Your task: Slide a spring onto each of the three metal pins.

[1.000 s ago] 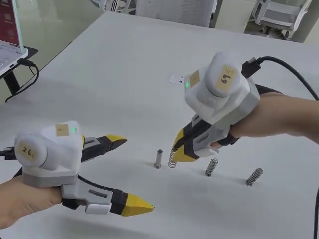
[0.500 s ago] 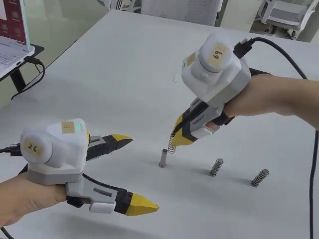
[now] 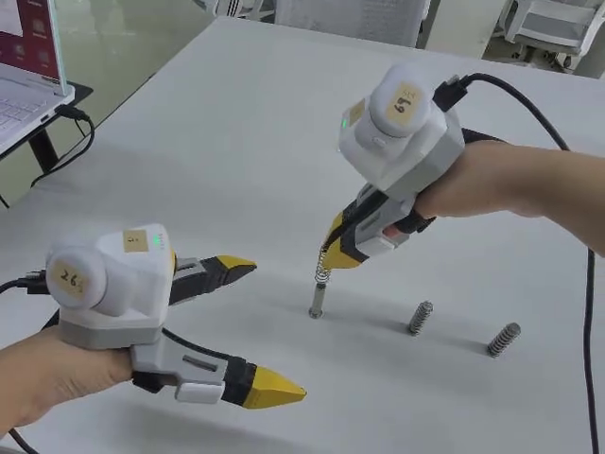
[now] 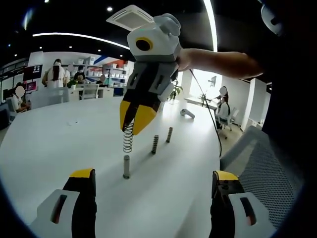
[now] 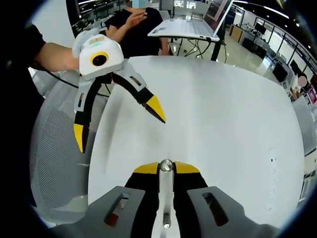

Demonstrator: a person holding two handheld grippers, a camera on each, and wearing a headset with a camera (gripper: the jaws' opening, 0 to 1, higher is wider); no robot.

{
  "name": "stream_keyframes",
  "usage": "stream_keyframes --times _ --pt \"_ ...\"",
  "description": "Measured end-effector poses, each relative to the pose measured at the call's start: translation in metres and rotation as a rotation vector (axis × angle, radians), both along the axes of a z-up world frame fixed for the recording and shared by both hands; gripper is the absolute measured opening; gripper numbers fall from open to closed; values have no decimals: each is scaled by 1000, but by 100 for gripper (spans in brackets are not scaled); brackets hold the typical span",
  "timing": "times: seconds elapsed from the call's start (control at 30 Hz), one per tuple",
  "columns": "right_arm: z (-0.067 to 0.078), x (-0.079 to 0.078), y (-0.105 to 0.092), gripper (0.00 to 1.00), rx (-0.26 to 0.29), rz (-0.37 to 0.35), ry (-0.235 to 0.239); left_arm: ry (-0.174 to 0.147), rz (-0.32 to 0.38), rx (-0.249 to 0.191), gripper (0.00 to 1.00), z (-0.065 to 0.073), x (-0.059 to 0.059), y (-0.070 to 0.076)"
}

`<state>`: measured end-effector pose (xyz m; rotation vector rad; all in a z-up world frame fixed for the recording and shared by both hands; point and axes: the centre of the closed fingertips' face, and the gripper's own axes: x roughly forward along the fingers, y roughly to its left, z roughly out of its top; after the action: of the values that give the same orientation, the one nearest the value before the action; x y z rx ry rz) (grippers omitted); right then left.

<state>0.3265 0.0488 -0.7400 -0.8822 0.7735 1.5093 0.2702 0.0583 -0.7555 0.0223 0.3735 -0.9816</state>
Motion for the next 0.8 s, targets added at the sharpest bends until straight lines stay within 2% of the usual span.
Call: stream_keyframes --times 0.8 --pt "-18 0 -1 7 -35 -11 17 9 6 -5 92 -1 -1 4"
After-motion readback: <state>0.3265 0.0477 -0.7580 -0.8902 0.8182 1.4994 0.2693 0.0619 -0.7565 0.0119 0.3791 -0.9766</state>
